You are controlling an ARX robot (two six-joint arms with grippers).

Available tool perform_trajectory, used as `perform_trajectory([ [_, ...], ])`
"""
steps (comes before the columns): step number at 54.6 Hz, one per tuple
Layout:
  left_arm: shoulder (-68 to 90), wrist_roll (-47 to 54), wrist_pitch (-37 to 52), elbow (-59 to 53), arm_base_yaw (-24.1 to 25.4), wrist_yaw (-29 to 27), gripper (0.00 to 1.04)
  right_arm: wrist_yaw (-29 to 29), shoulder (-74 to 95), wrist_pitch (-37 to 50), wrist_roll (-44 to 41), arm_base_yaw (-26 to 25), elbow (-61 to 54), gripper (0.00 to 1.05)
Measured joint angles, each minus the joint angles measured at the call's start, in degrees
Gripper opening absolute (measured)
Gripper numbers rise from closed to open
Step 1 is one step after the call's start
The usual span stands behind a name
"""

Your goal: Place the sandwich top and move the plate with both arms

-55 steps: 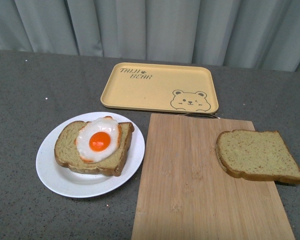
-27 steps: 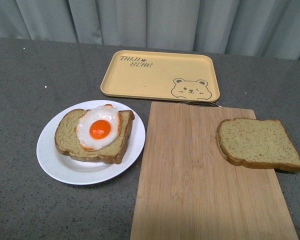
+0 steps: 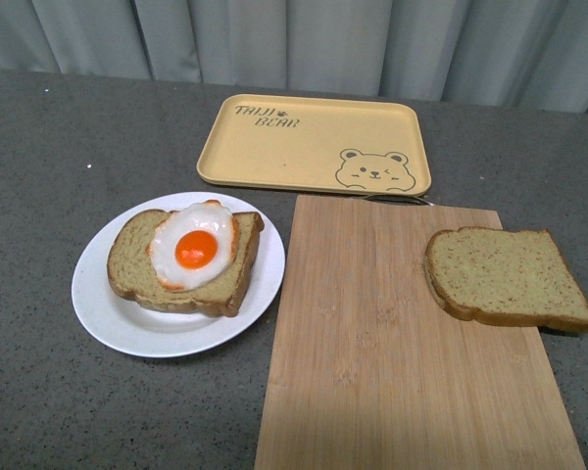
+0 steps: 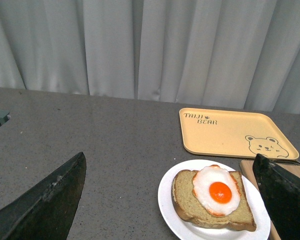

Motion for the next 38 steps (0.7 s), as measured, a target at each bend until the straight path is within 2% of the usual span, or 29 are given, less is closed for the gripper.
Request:
perform_trajectory([
  [38,0.0,0.0,0.0,0.0,0.0,0.0,0.98,0.0,0.0,0.0,0.0,0.0,0.0,0.95],
])
